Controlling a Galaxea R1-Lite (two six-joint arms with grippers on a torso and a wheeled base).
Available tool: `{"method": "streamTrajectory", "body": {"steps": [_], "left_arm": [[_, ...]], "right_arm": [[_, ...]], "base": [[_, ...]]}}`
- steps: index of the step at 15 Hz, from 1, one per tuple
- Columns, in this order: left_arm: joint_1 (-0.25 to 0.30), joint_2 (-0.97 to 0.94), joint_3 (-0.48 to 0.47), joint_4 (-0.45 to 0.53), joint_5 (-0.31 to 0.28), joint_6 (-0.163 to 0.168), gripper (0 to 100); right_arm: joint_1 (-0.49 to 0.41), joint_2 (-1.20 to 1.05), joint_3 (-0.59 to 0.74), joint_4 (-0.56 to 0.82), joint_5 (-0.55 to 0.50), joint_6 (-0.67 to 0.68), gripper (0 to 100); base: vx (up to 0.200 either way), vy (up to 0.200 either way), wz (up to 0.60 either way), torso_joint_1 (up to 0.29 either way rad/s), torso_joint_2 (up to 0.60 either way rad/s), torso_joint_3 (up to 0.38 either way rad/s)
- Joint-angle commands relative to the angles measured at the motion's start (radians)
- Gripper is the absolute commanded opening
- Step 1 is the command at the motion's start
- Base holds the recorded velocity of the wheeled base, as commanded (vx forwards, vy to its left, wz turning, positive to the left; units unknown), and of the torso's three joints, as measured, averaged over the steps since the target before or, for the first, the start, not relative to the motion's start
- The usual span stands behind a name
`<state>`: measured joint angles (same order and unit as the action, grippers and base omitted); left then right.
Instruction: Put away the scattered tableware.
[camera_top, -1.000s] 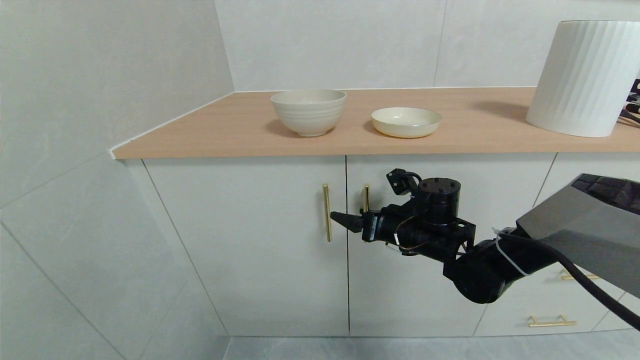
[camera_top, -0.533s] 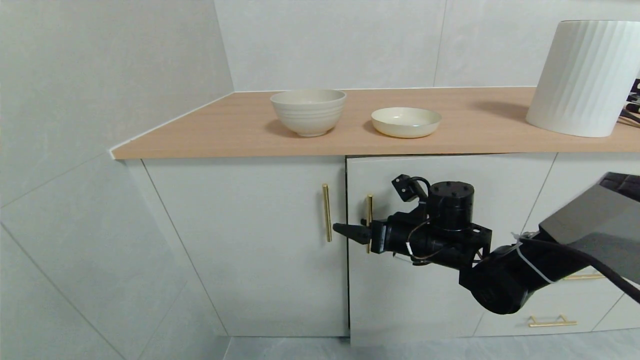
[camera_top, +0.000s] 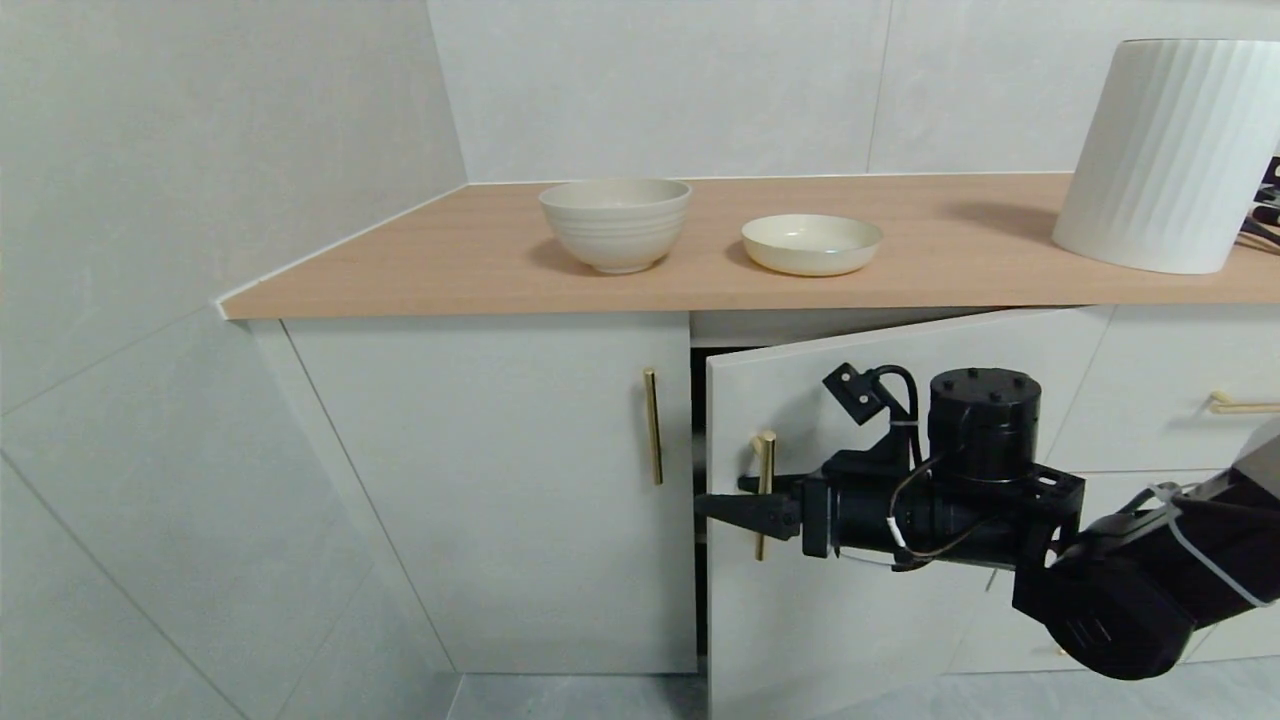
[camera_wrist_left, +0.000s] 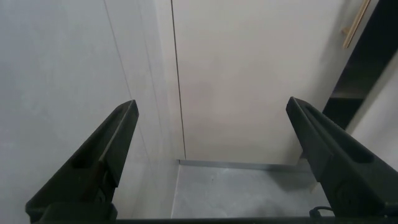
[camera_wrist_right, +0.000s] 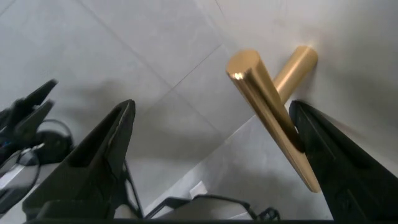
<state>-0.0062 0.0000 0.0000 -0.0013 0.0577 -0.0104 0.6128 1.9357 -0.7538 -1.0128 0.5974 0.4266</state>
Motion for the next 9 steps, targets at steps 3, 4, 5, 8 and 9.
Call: {"method": "streamTrajectory", "body": {"steps": [3, 4, 5, 8, 9], "left_arm": [[0.0, 0.0, 0.0, 0.0, 0.001, 0.0, 100], [0.0, 0.0, 0.0, -0.002, 0.001, 0.009, 100], [0.0, 0.0, 0.0, 0.0, -0.006, 0.046, 100], [0.0, 0.0, 0.0, 0.0, -0.01, 0.061, 100], [0.0, 0.0, 0.0, 0.0, -0.009, 0.04, 100]], "right_arm": [[0.002, -0.038, 0.045, -0.004, 0.004, -0.005, 100], [0.002, -0.041, 0.054, -0.004, 0.004, -0.005, 100], [0.002, -0.043, 0.065, -0.004, 0.004, -0.012, 100], [0.012, -0.047, 0.073, -0.004, 0.005, -0.029, 100], [0.012, -0.049, 0.079, -0.004, 0.005, -0.029, 100]], "base": [[0.0, 0.0, 0.0, 0.0, 0.0, 0.0], [0.0, 0.0, 0.0, 0.0, 0.0, 0.0], [0.0, 0.0, 0.0, 0.0, 0.0, 0.0], [0.0, 0.0, 0.0, 0.0, 0.0, 0.0], [0.0, 0.0, 0.0, 0.0, 0.0, 0.0]]}}
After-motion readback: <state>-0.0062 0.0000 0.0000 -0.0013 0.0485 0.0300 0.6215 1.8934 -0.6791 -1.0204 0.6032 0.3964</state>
